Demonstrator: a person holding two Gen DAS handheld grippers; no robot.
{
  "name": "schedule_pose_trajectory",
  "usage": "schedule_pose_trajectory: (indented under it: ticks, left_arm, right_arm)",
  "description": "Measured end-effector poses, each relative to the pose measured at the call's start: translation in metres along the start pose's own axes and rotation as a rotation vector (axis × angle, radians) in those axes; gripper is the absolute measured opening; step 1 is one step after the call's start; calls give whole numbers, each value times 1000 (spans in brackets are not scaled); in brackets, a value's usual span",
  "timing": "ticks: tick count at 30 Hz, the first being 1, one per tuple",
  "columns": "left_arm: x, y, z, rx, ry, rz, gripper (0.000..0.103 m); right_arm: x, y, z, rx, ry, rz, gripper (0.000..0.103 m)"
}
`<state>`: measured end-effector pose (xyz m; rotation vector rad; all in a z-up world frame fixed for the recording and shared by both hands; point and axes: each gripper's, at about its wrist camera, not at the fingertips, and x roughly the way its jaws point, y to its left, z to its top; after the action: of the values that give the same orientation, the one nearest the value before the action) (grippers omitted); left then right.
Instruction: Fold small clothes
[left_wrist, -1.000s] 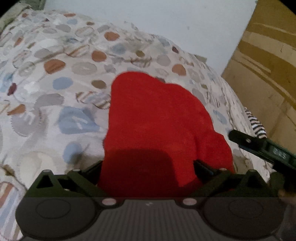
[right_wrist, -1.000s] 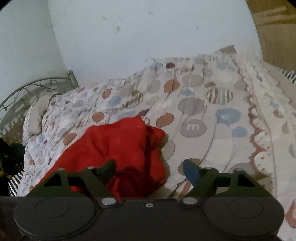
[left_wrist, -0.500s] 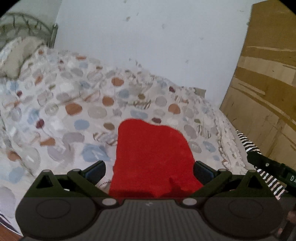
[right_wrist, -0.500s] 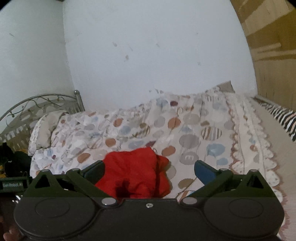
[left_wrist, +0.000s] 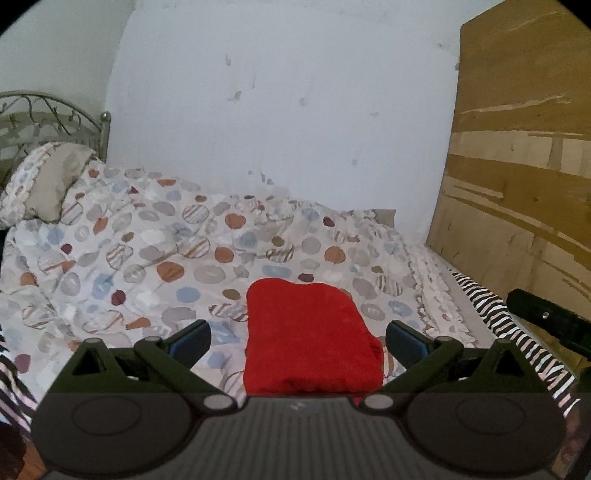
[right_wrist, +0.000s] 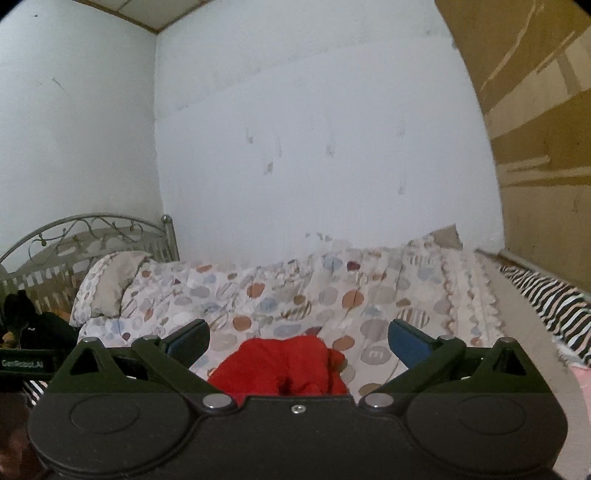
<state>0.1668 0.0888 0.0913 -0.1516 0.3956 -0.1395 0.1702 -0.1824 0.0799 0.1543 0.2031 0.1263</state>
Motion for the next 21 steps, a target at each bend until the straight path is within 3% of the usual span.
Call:
schedule_pose_trajectory:
  ticks: [5,13,21]
  left_arm:
    - [-29,-1,-14,20,-23,6,103]
    - [-61,0,-39,90,-32,42,103]
    - [-73,16,-73,65,-36,71,103]
  right_arm:
    - [-38,18,-8,-37,-51,-24,103]
    - [-78,38,-28,-25,-64,-36,103]
    - [-93,47,-58,-63,-15,-61,103]
